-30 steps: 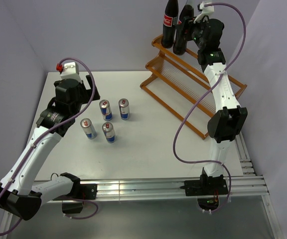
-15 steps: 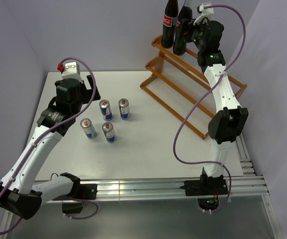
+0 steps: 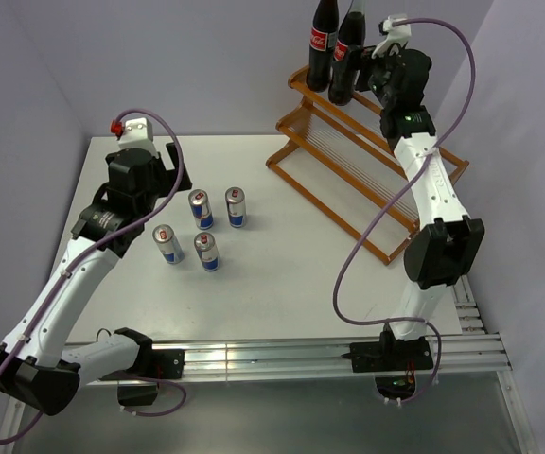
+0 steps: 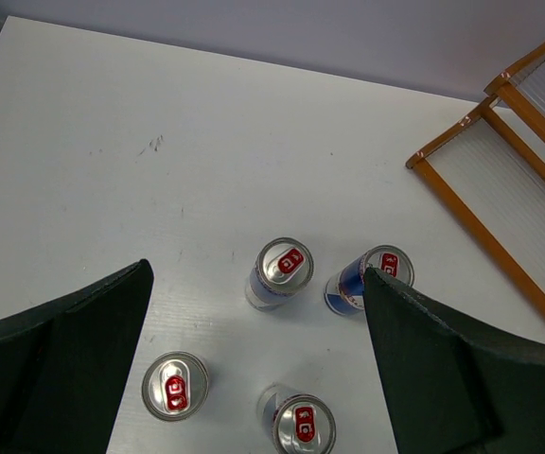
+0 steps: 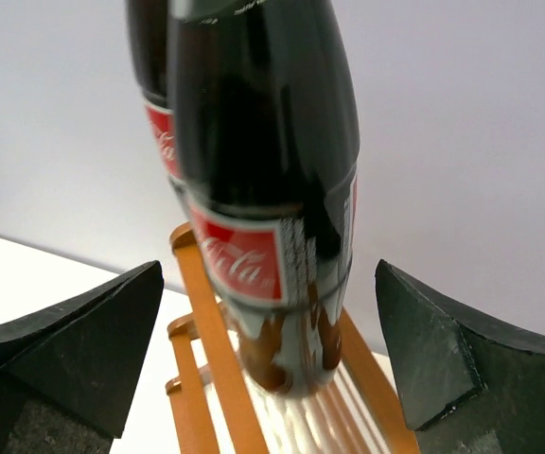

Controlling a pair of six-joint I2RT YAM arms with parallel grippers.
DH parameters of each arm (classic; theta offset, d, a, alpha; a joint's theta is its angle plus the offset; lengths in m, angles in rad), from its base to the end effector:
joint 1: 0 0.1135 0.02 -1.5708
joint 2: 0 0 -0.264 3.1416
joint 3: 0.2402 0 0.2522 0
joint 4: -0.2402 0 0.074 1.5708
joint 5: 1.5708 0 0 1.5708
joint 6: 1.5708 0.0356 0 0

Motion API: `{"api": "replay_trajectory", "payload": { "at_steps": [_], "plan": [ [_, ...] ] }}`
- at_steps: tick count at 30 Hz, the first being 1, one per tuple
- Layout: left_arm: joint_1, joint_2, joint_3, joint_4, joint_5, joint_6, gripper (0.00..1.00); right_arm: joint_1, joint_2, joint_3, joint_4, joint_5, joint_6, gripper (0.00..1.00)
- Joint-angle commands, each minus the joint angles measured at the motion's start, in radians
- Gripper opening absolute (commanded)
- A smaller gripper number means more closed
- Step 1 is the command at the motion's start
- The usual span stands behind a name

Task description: Place and organize the beverage onto the shelf

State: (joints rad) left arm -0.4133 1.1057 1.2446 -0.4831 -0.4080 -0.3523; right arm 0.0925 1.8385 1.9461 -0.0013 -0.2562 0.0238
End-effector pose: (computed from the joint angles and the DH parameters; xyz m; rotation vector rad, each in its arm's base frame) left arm 0.2221 -0.0820 0.4068 -0.2149 1.8756 -0.1326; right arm 0.4321 0.0491 0.4656 -0.2591 1.4513 0.2820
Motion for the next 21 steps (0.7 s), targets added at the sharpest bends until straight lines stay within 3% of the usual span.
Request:
{"api": "replay_trajectory", "payload": {
  "at_steps": [1,8,12,21],
  "plan": [
    [0.004,0.014,0.030,0.006,-0.002,0.012,1.00,-0.005,-0.111,-0.059,0.070,0.000,-0.013,1.00],
    [0.004,0.056,0.053,-0.014,-0.003,-0.013,1.00,-0.004,-0.283,-0.200,0.041,0.089,0.007,1.00],
    [0.004,0.071,0.059,-0.020,0.009,-0.037,0.99,-0.002,-0.415,-0.285,-0.090,0.114,0.034,1.00],
    [-0.004,0.186,0.108,-0.095,0.069,-0.123,0.99,0.016,-0.781,-0.663,-0.316,0.063,0.183,1.00]
  ]
}}
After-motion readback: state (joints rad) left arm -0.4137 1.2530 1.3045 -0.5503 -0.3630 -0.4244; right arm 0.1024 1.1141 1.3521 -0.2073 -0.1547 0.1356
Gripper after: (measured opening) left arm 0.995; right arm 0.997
